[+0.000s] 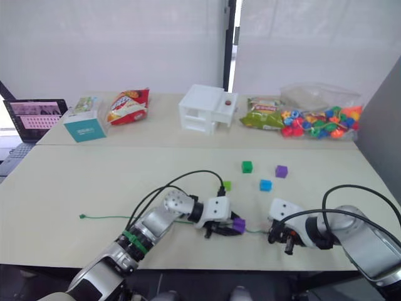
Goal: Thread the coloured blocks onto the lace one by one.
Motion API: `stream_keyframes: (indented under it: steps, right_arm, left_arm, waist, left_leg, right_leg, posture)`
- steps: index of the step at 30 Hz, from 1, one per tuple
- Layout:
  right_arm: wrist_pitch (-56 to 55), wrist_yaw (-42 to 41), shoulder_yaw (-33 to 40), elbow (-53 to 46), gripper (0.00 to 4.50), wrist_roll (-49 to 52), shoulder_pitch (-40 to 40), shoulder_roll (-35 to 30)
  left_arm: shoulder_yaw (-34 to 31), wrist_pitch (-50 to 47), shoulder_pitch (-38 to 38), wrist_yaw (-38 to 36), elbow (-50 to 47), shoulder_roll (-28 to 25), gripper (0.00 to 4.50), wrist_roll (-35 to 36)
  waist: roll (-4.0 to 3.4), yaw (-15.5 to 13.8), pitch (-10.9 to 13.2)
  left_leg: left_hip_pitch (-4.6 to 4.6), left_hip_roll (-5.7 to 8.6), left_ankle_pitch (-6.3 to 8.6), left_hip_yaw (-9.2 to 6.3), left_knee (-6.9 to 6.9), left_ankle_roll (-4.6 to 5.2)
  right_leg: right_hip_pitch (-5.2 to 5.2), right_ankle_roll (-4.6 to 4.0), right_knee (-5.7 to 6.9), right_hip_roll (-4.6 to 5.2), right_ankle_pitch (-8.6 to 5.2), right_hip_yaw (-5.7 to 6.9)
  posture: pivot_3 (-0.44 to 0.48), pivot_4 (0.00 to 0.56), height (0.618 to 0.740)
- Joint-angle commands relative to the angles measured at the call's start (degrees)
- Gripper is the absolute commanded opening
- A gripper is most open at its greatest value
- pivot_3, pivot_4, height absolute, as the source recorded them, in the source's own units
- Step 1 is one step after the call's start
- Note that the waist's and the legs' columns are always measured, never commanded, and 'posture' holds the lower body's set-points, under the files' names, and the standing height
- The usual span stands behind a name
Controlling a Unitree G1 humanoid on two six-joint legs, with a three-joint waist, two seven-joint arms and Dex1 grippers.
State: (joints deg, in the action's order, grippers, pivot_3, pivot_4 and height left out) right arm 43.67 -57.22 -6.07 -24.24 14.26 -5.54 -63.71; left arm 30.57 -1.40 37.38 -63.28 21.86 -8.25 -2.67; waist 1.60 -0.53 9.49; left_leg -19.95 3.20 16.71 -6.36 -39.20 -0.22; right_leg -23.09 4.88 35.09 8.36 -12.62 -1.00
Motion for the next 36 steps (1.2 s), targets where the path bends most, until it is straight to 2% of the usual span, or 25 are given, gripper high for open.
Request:
stream_keyframes:
  steps: [1, 6, 9, 12, 17, 19, 21, 24, 26, 28, 32, 36]
  right_arm:
    - [1.9, 1.3, 0.3, 1.6, 0.0, -0.1, -0.2, 1.1]
    - [2.0, -2.0, 2.4, -3.1, 0.0, 3.9, -1.3, 1.1]
    - [-3.0, -2.9, 1.9, -1.5, 0.0, -0.3, -1.1, -2.8]
    - [-11.0, -4.6, 2.8, 1.4, 0.0, -2.8, -0.8, -5.3]
    - [-14.3, -6.4, 3.9, 3.1, 0.0, -1.6, -3.9, -4.1]
    - [-15.3, -7.4, 3.2, 3.9, 0.0, -1.8, -5.0, -3.7]
    - [-16.4, -8.5, 1.7, 4.7, 0.0, -2.2, -6.3, -3.1]
    - [-16.5, -9.4, 0.3, 5.4, 0.0, -2.6, -8.2, -2.0]
    - [-15.2, -9.5, -0.7, 5.5, 0.0, -2.2, -9.9, -0.5]
    - [-14.3, -9.6, -1.8, 5.4, 0.0, -2.1, -11.7, 0.9]
    - [-13.6, -10.1, -3.8, 5.2, 0.0, -2.3, -14.4, 2.9]
    - [-13.1, -10.2, -5.1, 5.5, 0.0, -2.9, -16.0, 4.3]
  left_arm:
    - [-0.2, -0.5, -0.6, 0.1, -2.8, -0.2, 1.38, 0.2]
    - [-1.7, -2.6, -2.0, 0.2, -6.6, -2.7, 1.38, 0.9]
    - [-4.0, -4.8, -3.5, 0.3, -10.5, -6.2, 1.38, 2.0]
    - [-7.2, -5.8, -5.7, -0.4, -14.2, -11.0, 1.38, 3.3]
    - [-14.0, -5.5, -10.1, -1.6, -16.2, -20.2, 1.38, 6.1]
    - [-17.0, -4.5, -12.8, -3.3, -16.3, -25.6, 1.38, 7.1]
    - [-20.7, -1.6, -15.9, -4.4, -14.3, -32.3, 1.38, 7.1]
    - [-26.3, 0.9, -18.8, -7.2, -11.6, -39.3, 1.38, 10.6]
    - [-30.6, 6.8, -19.6, -8.3, -4.4, -43.2, 1.38, 11.9]
    - [-31.6, 13.9, -20.1, -9.7, 2.8, -46.8, 1.38, 10.3]
    - [-33.7, 17.2, -20.9, -15.6, 12.7, -51.4, 1.38, 12.1]
    - [-34.2, 22.7, -18.9, -16.5, 21.4, -52.7, 1.38, 10.9]
  waist:
    - [0.01, 0.0, 0.0]
    - [-0.02, 0.3, 0.0]
    - [-0.09, 0.4, 0.0]
    - [-0.11, 0.5, 0.0]
    - [-0.12, 1.0, 0.0]
    - [-0.12, 1.1, 0.0]
    - [-0.11, 1.6, 0.0]
    - [-0.14, 2.3, 0.0]
    - [-0.2, 2.4, 0.0]
    - [-0.22, 2.4, 0.0]
    - [-0.24, 2.2, 0.0]
    - [-0.28, 2.0, 0.0]
  left_leg:
    - [-0.01, 0.01, 0.0, 0.0, 0.0, 0.0]
    - [-0.08, 0.0, 0.0, 0.0, 0.01, 0.0]
    - [-0.25, 0.01, 0.0, -0.01, 0.01, 0.0]
    - [-0.29, 0.02, 0.0, 0.0, 0.01, 0.0]
    - [-0.31, -0.02, 0.0, 0.02, 0.12, -0.01]
    - [-0.33, -0.03, 0.0, 0.02, 0.15, -0.01]
    - [-0.35, -0.06, 0.0, 0.08, 0.22, -0.01]
    - [-0.35, -0.18, -0.01, 0.25, 0.34, -0.03]
    - [-0.34, -0.21, -0.01, 0.27, 0.38, -0.02]
    - [-0.36, -0.21, -0.01, 0.29, 0.37, -0.02]
    - [-0.39, -0.18, 0.01, 0.29, 0.37, 0.01]
    - [-0.38, -0.17, 0.05, 0.3, 0.38, 0.07]
  right_leg:
    - [0.01, -0.04, -0.05, 0.0, 0.09, -0.01]
    - [-0.09, -0.25, -0.05, 0.0, 0.25, -0.01]
    - [-0.28, -0.26, -0.04, 0.0, 0.25, -0.01]
    - [-0.38, -0.26, -0.04, 0.01, 0.25, -0.02]
    - [-0.52, -0.27, -0.03, 0.01, 0.26, -0.02]
    - [-0.58, -0.28, -0.02, 0.01, 0.26, -0.02]
    - [-0.74, -0.31, 0.01, 0.01, 0.28, -0.03]
    - [-1.05, -0.45, 0.13, -0.01, 0.36, -0.03]
    - [-1.08, -0.48, 0.15, -0.03, 0.38, -0.01]
    - [-1.09, -0.49, 0.13, -0.03, 0.38, -0.01]
    - [-1.11, -0.5, 0.1, -0.01, 0.39, 0.0]
    - [-1.14, -0.5, 0.19, -0.01, 0.39, 0.01]
  posture:
    - [0.0, 0.15, 0.74]
    - [0.0, 0.15, 0.74]
    - [0.0, 0.15, 0.74]
    - [0.0, 0.15, 0.74]
    - [0.0, 0.15, 0.74]
    - [0.0, 0.15, 0.74]
    - [0.0, 0.15, 0.74]
    - [0.0, 0.15, 0.74]
    - [0.0, 0.15, 0.74]
    - [0.0, 0.15, 0.74]
    - [0.0, 0.15, 0.74]
    - [0.0, 0.15, 0.74]
